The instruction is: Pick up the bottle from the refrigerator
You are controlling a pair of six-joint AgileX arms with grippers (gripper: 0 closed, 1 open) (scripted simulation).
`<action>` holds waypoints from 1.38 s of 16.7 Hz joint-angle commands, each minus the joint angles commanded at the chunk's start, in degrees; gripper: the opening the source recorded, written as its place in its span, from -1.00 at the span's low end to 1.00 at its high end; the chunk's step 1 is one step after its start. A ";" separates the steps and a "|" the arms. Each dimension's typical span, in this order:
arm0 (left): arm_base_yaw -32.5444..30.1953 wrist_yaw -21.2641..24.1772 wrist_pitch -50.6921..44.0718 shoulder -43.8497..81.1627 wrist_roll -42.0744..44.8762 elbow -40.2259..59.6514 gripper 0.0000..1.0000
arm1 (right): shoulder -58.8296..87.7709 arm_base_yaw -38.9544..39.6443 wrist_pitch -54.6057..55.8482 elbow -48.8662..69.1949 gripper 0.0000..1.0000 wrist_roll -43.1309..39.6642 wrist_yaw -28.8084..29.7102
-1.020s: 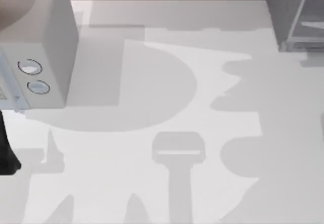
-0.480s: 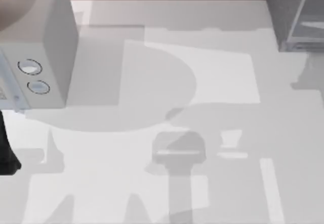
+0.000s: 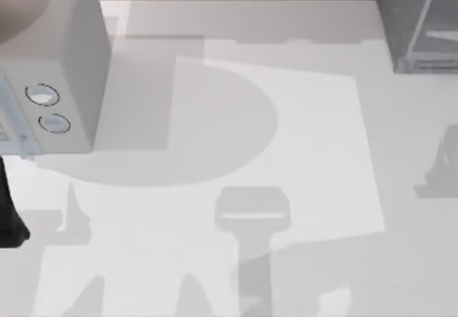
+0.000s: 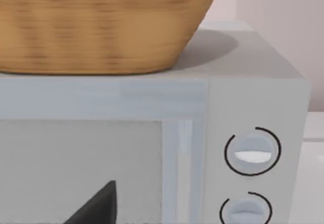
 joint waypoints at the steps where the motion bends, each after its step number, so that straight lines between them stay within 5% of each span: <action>1: 0.00 0.00 0.00 0.00 0.00 0.00 1.00 | -5.51 0.74 -2.97 -2.30 -1.00 0.01 0.26; 10: 0.00 0.00 0.00 0.00 0.00 0.00 1.00 | -30.95 3.31 -17.38 -13.10 -1.00 -0.29 3.08; 17: 0.00 0.00 0.00 0.00 0.00 0.00 1.00 | -29.03 4.66 -16.22 -12.62 -1.00 0.28 4.35; 23: 0.00 0.00 0.00 0.00 0.00 0.00 1.00 | -9.77 19.11 -4.93 -8.18 -1.00 4.17 17.78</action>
